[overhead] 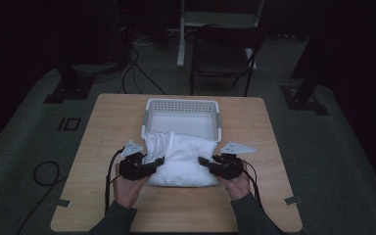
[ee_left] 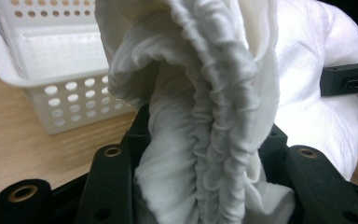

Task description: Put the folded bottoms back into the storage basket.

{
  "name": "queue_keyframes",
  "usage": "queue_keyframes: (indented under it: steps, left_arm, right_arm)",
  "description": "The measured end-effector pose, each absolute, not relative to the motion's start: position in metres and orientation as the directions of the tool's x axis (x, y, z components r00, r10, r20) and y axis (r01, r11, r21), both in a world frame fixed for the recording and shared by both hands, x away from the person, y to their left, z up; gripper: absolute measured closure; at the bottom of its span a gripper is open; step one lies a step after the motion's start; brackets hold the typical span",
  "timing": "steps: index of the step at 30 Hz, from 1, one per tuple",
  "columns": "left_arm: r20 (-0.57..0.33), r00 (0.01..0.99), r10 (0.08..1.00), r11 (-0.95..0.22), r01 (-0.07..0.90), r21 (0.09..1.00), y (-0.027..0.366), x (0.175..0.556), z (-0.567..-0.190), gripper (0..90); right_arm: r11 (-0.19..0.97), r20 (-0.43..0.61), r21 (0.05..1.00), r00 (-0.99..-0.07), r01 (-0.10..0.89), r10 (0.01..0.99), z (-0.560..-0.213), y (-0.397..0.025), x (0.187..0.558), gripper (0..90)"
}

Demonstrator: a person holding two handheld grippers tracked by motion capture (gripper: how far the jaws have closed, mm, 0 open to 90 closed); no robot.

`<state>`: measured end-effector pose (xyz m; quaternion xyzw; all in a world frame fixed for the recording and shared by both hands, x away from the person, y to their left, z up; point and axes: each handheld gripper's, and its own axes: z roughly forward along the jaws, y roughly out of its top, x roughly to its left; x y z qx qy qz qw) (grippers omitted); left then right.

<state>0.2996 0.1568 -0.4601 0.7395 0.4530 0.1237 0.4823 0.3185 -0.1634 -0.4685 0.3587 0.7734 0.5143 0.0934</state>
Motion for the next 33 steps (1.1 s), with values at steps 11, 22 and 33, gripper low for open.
queue_keyframes:
  steps: [11, 22, 33]
  left_arm:
    - [-0.261, 0.565, 0.782, -0.095, 0.523, 0.847, 0.160, 0.305, -0.443, 53.7]
    - [-0.243, 0.579, 0.778, -0.095, 0.491, 0.866, 0.157, 0.314, -0.429, 53.7]
    - [-0.225, 0.585, 0.779, -0.097, 0.468, 0.878, 0.159, 0.326, -0.417, 53.7]
  right_arm:
    - [0.203, 0.205, 0.883, -0.737, 0.422, 0.644, -0.448, -0.163, 0.325, 69.9]
    - [0.201, 0.174, 0.897, -0.733, 0.393, 0.657, -0.431, -0.165, 0.332, 69.9]
    - [0.209, 0.141, 0.909, -0.736, 0.361, 0.662, -0.419, -0.162, 0.340, 69.9]
